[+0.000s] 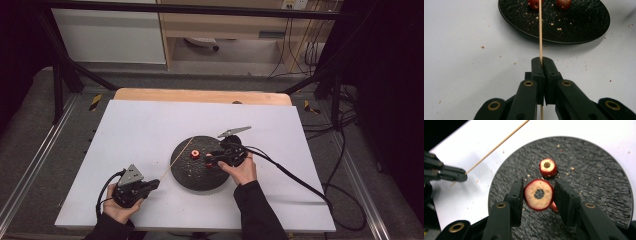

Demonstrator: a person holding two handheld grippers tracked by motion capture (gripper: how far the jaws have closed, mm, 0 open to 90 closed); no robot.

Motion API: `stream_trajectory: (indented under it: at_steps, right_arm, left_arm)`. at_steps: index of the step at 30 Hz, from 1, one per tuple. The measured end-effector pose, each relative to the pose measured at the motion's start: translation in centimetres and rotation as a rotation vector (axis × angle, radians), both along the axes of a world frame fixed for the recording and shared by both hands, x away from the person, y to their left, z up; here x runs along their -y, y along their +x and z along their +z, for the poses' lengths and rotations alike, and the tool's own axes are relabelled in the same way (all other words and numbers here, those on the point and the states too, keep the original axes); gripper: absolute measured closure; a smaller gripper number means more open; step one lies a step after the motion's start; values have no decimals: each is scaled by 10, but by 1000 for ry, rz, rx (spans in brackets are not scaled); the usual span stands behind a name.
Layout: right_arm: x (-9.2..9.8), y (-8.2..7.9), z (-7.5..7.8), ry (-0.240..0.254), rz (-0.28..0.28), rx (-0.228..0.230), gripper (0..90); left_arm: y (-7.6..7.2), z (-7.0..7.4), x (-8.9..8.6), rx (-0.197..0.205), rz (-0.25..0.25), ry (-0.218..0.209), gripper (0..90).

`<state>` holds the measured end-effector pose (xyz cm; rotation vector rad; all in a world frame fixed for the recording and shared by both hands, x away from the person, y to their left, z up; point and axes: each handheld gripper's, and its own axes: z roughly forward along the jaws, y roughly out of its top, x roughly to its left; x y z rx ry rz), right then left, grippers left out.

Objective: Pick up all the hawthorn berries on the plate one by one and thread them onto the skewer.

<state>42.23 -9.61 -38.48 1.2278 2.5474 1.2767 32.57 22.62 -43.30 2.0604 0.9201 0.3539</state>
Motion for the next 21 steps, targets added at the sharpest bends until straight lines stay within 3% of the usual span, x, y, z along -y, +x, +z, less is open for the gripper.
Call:
stream_trajectory:
  at_steps: [16,21]
  right_arm:
    - [8,-6,-10,241,-119,68,611]
    - [7,-7,-14,277,-148,92,611]
  left_arm:
    - [-1,0,2,5,15,-19,883]
    - [-2,-1,3,5,18,-21,883]
